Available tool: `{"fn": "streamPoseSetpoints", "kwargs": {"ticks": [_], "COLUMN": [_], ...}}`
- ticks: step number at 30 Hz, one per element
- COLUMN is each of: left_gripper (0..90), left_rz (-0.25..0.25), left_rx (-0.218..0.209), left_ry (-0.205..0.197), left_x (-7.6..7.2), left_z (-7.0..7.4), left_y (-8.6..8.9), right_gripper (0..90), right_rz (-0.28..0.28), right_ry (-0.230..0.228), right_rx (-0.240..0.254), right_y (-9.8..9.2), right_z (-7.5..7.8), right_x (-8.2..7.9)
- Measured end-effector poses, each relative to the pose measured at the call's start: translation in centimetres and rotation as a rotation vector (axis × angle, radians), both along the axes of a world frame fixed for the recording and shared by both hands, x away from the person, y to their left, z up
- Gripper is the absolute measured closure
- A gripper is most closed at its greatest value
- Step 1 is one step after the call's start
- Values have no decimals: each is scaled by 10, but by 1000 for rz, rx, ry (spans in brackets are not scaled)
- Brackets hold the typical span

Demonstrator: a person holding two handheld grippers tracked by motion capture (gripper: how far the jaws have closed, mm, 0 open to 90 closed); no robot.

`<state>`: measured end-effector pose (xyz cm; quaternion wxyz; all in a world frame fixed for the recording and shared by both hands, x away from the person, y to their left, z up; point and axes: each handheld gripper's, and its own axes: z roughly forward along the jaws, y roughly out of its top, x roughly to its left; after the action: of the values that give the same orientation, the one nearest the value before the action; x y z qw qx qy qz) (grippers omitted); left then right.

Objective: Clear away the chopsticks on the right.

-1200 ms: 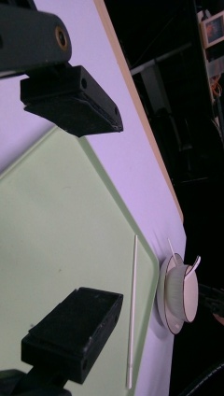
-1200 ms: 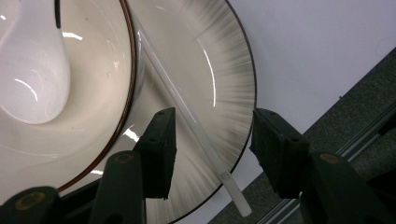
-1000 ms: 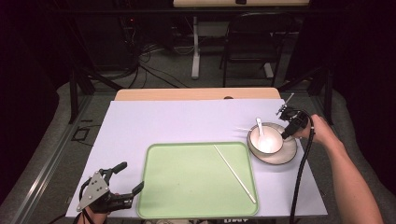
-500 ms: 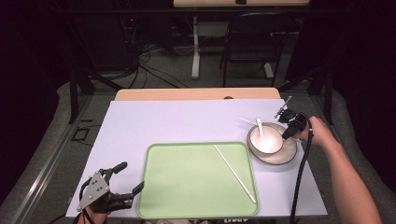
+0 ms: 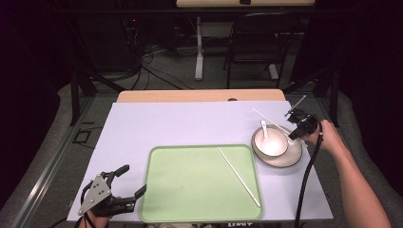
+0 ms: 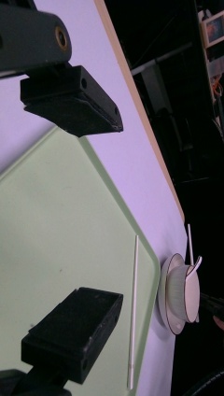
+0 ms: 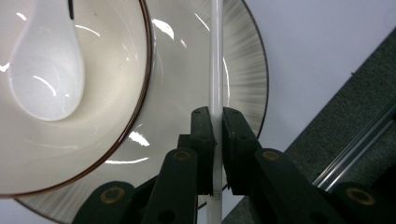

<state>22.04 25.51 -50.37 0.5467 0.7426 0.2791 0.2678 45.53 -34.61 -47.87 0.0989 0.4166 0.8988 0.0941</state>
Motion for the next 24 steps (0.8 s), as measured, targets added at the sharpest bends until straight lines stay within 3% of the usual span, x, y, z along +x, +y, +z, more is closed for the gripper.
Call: {"fn": "streamPoseSetpoints", "kwargs": {"ticks": [11,14,15,16,18,19,24], "left_gripper": [154,154,154,154,154,154,154], "left_rz": [-1,-2,-1,-1,-3,-5,-3], "left_rx": [3,2,2,1,4,7,5], "left_ry": [1,-1,-2,0,-1,-1,1], "left_x": [1,0,0,0,0,0,0], "left_z": [0,0,0,0,0,0,0], "left_y": [0,0,0,0,0,0,-1], "right_gripper": [836,837,837,837,837,837,837], "right_rz": [-85,-82,-87,-88,-90,-89,-82], "right_ry": [-83,-120,-97,-125,-120,-149,-154], "right_rx": [21,42,28,42,37,51,73], "right_y": [1,7,9,11,16,19,33], "right_z": [38,46,52,54,62,63,76], "right_x": [-24,-32,-35,-38,-45,-48,-65]}}
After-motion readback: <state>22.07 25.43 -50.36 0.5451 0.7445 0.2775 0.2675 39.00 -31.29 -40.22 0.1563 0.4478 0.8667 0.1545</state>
